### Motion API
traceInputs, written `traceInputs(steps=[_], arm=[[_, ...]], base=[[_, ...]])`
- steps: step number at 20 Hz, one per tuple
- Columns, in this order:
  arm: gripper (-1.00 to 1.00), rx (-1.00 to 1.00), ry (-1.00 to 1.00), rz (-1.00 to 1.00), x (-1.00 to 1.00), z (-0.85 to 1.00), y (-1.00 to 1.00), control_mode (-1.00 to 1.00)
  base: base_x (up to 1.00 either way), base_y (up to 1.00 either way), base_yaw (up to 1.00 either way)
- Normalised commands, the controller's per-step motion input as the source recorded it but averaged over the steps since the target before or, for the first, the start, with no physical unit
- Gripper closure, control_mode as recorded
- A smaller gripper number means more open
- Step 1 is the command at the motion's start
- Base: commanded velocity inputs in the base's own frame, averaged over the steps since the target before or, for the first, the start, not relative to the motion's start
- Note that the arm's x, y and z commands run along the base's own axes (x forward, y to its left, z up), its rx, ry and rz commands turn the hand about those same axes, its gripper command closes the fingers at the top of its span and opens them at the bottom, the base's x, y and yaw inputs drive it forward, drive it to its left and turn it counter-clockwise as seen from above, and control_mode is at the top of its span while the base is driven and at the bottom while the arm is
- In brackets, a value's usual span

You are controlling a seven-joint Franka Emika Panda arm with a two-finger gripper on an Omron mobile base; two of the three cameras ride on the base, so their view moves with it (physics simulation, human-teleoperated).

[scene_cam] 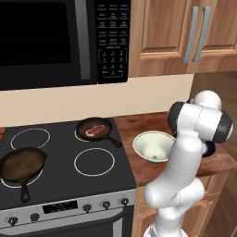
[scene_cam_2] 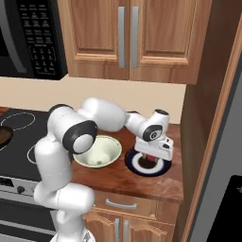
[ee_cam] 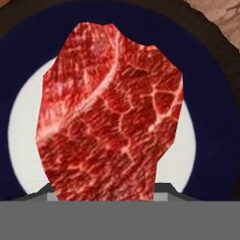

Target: Place one of the steaks on the plate and the other in the bowl. Then place the bowl in the fridge.

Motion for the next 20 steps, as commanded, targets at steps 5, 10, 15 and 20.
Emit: traceInputs(steps=[5, 10, 15, 20], arm=[[-1.0, 0.01, 0.01, 0.01, 0.01, -0.24, 0.0, -1.0], [-1.0, 0.0, 0.0, 0.0, 0.0, -0.09, 0.0, -1.0], [-1.0, 0.0, 0.0, 0.0, 0.0, 0.0, 0.0, -1.0], [-1.0, -0.04, -0.01, -0.02, -0.27, 0.2, 0.05, -1.0]], base=[[0.0, 0.0, 0.0], [0.0, 0.0, 0.0], [0.0, 0.0, 0.0], [0.0, 0.0, 0.0]])
